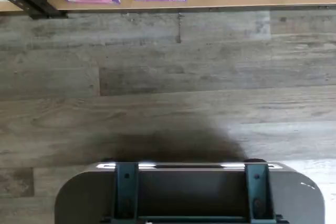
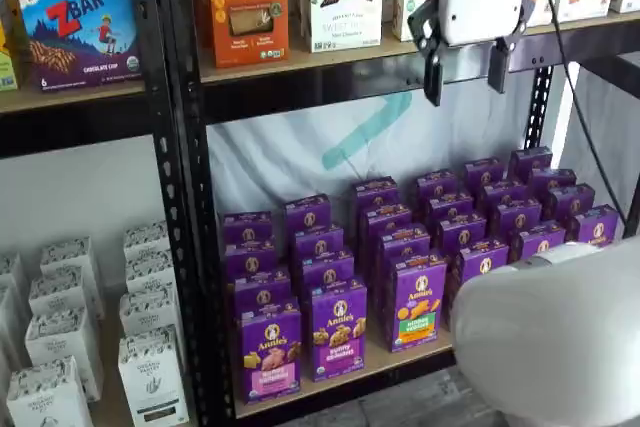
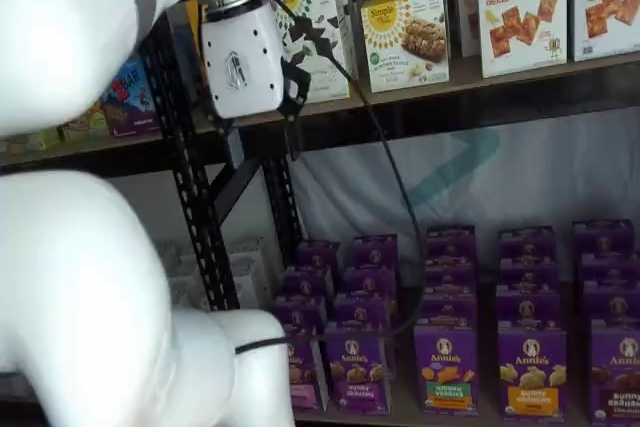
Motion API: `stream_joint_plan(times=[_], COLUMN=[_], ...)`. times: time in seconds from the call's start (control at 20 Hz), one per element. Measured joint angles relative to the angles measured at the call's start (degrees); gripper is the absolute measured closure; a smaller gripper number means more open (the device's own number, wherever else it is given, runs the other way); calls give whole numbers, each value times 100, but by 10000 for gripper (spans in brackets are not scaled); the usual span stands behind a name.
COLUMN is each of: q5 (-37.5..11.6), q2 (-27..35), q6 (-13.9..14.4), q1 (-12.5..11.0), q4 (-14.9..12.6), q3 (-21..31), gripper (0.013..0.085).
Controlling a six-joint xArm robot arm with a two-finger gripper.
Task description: Pick up the purple box with a pink patch in the middle, on the bottom shelf, the first box from the left
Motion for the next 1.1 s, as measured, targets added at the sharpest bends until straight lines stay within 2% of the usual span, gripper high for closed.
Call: stream_joint_plan(times=[0.5,0.75,1.1], q5=[-953,-1620,-2876], q2=[83,249,431], q6=[196,249,263], q1=[177,242,306], q4=[160,200,270], q3=[1000,1574,2398], gripper=[130,130,130])
